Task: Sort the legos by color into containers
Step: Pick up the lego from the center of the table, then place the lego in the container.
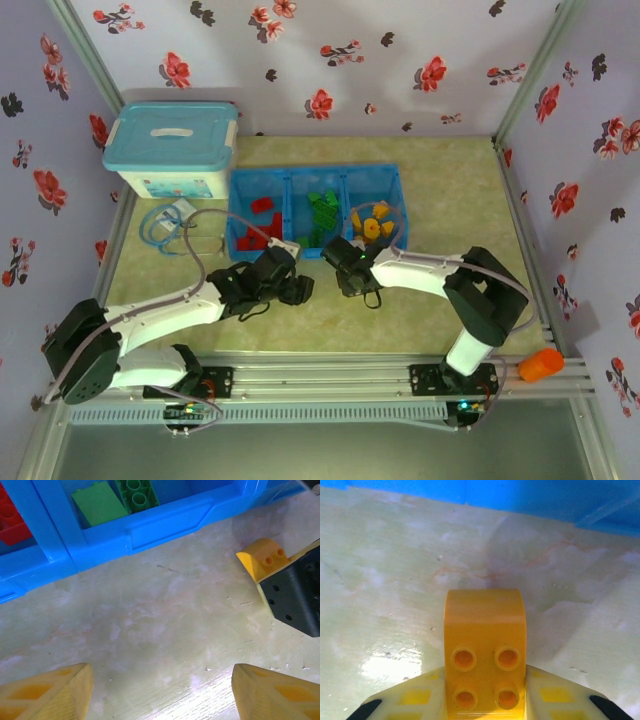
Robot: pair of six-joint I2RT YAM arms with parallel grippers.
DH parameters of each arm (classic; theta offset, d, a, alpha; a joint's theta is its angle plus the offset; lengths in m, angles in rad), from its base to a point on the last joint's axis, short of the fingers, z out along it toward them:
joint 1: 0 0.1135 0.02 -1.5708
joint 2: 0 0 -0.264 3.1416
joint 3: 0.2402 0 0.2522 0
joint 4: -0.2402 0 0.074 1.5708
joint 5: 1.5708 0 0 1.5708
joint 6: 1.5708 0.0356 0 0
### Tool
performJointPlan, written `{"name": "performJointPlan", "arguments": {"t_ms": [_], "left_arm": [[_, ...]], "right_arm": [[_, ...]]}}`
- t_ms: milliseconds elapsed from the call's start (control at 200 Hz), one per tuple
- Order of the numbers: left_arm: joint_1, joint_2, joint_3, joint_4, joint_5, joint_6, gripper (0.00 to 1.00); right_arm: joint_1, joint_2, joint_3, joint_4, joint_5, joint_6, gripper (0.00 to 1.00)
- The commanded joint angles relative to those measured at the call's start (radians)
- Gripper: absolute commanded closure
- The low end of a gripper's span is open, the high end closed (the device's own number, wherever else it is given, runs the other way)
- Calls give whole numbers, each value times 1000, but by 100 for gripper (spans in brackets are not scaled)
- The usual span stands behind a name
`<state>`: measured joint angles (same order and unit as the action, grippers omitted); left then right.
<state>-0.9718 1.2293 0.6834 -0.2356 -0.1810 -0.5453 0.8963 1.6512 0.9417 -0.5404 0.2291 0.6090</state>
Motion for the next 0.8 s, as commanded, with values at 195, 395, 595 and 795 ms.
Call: {"name": "performJointPlan", "arguments": {"t_ms": [195, 395, 595, 795], "left_arm": [[-7, -24, -16, 36, -31, -23, 27], [-7, -11, -21, 51, -28, -38, 27], [-8, -9, -23, 55, -23, -45, 27], [-8, -2, -24, 54, -18, -58, 27]], "right_arm": [[16, -248, 44, -107, 82, 7, 73], [-13, -349, 63, -130, 146, 5, 74], [-108, -369, 104, -122, 111, -40, 74], [-192, -315, 180, -120, 42, -100, 74]]}}
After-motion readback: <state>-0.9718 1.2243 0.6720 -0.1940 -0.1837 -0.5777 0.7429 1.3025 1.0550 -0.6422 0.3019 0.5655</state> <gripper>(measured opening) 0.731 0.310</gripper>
